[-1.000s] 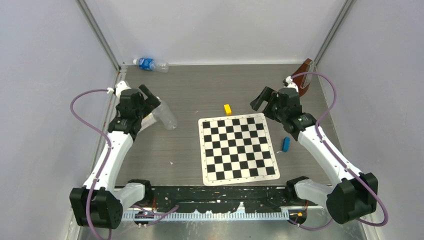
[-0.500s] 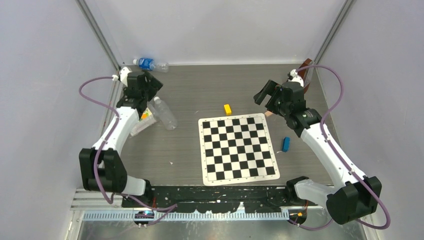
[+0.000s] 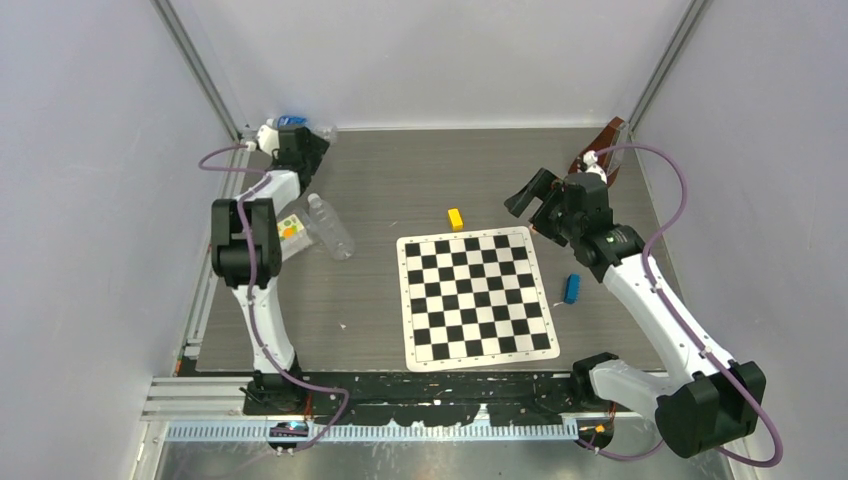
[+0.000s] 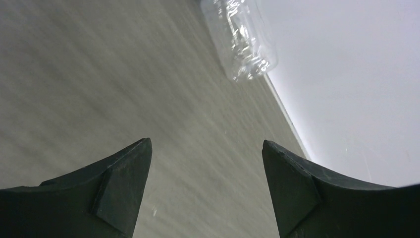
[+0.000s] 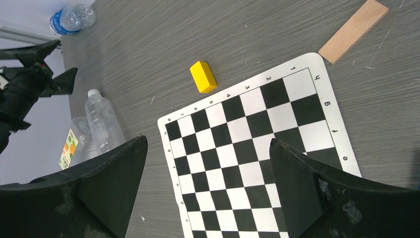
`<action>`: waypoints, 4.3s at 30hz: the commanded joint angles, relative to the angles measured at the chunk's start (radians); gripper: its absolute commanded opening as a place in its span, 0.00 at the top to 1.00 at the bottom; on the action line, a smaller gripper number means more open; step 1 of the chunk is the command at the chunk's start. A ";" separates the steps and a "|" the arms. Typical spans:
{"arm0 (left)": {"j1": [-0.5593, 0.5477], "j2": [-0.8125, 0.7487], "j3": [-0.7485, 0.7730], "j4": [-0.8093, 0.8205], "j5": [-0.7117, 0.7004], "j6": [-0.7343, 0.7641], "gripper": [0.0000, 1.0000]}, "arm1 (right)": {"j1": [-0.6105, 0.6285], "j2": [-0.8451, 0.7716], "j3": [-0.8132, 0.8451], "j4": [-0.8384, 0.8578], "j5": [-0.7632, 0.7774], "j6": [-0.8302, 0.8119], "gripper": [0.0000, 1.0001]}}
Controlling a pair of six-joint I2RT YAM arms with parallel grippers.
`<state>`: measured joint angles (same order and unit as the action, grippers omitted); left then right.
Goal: Unscrew the bottle caps
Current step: Pick up the plastic bottle from the corner of the board.
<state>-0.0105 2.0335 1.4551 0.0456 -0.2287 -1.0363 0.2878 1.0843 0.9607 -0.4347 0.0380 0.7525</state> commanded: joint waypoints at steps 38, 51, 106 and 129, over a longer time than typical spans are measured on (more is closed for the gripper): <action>0.044 0.630 0.728 0.031 0.001 -0.024 0.28 | -0.005 0.086 0.004 -0.065 0.068 -0.031 0.00; 0.067 0.688 0.775 0.008 0.064 -0.034 0.57 | -0.006 0.149 0.016 -0.065 0.055 -0.033 0.00; 0.020 0.101 0.220 -0.493 0.449 0.619 0.09 | -0.006 0.076 -0.056 -0.054 -0.014 -0.009 0.00; -0.025 0.046 0.143 -0.418 0.468 0.731 0.47 | -0.006 0.175 -0.060 0.004 -0.121 0.000 0.00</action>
<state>-0.0372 2.1654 1.6436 -0.4435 0.2321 -0.3061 0.2859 1.2388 0.8993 -0.4835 -0.0280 0.7448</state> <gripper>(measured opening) 0.610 0.996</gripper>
